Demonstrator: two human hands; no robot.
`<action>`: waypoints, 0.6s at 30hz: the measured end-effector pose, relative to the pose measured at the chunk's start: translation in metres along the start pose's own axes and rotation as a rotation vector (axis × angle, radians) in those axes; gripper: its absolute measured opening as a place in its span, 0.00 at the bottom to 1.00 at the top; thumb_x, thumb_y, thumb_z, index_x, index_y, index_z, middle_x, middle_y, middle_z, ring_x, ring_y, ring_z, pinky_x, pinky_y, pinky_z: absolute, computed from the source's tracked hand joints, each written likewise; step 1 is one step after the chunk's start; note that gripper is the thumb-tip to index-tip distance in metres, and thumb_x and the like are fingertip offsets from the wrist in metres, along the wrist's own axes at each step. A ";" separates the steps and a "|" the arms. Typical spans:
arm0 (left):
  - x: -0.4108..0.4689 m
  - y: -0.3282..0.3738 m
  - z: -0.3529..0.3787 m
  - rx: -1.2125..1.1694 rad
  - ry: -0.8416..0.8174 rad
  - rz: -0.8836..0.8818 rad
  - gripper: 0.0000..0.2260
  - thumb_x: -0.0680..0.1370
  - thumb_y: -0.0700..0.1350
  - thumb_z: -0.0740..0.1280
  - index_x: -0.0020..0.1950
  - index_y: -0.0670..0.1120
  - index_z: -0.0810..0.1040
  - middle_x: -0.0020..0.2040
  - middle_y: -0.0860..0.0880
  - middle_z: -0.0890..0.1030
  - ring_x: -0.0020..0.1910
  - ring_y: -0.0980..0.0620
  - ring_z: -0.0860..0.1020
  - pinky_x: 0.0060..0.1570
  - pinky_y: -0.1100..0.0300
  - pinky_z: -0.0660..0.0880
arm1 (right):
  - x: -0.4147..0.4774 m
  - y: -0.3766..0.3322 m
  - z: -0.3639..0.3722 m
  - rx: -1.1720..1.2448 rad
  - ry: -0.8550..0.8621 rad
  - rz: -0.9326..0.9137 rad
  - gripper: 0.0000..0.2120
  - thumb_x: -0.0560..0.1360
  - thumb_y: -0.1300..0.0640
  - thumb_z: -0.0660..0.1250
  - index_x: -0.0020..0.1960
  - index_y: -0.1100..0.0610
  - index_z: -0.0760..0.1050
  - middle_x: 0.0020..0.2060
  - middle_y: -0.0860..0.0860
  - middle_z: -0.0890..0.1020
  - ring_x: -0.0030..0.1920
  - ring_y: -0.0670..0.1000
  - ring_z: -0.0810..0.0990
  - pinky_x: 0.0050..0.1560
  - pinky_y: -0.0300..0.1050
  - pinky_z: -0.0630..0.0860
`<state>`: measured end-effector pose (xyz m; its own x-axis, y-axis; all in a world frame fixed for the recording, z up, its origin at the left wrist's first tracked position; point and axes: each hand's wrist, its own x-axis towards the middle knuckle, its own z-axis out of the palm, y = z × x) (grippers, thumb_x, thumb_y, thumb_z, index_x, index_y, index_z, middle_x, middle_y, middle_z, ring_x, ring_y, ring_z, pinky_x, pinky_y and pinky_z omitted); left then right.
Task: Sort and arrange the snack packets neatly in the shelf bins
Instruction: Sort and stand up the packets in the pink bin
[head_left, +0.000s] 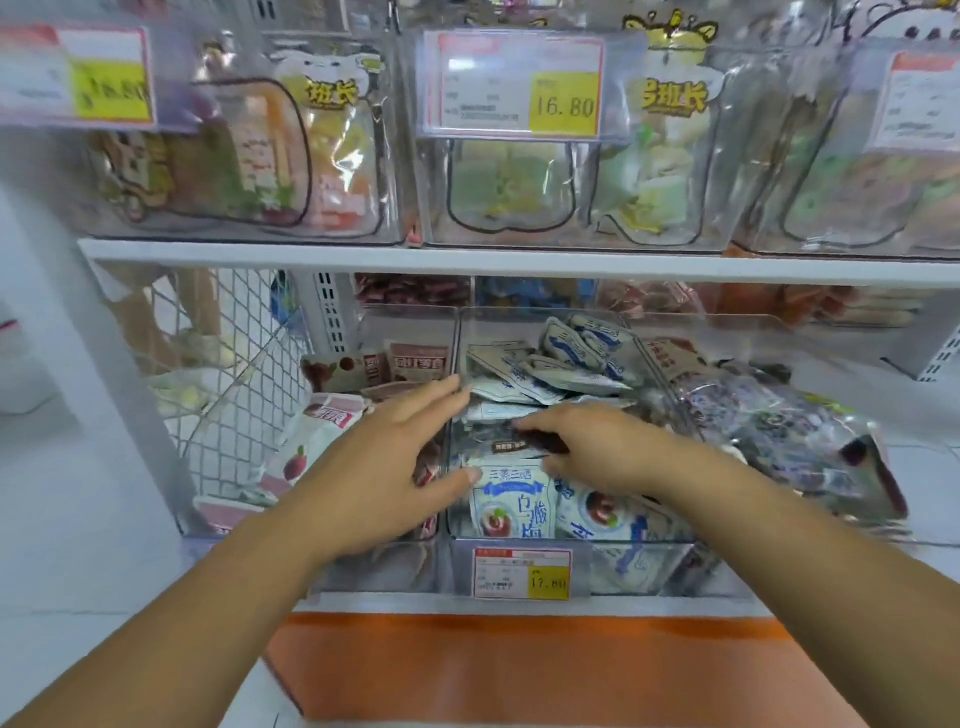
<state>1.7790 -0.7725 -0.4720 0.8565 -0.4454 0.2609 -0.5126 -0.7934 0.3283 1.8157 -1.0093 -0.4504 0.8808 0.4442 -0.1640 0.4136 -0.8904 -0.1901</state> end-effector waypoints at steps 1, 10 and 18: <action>-0.001 0.000 0.000 -0.007 0.004 -0.001 0.36 0.72 0.72 0.55 0.77 0.62 0.51 0.75 0.70 0.44 0.74 0.66 0.50 0.72 0.62 0.52 | 0.009 0.003 -0.001 -0.017 -0.057 0.005 0.27 0.78 0.57 0.64 0.75 0.47 0.62 0.70 0.49 0.70 0.63 0.51 0.72 0.60 0.44 0.70; 0.000 -0.004 0.003 -0.018 0.018 0.009 0.34 0.73 0.69 0.57 0.77 0.62 0.53 0.76 0.68 0.47 0.74 0.64 0.52 0.73 0.59 0.56 | 0.020 0.023 -0.008 0.076 -0.216 0.072 0.29 0.78 0.53 0.65 0.72 0.32 0.59 0.67 0.46 0.71 0.55 0.51 0.76 0.53 0.46 0.74; 0.002 0.008 0.001 0.058 0.020 -0.016 0.34 0.75 0.68 0.59 0.78 0.59 0.54 0.78 0.62 0.50 0.76 0.60 0.49 0.75 0.57 0.51 | 0.000 0.019 -0.007 -0.129 0.046 -0.039 0.28 0.73 0.52 0.71 0.69 0.36 0.67 0.65 0.41 0.75 0.61 0.47 0.74 0.51 0.40 0.69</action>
<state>1.7769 -0.7802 -0.4696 0.8630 -0.4246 0.2739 -0.4939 -0.8234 0.2796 1.8252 -1.0271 -0.4470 0.8717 0.4767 -0.1138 0.4718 -0.8790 -0.0686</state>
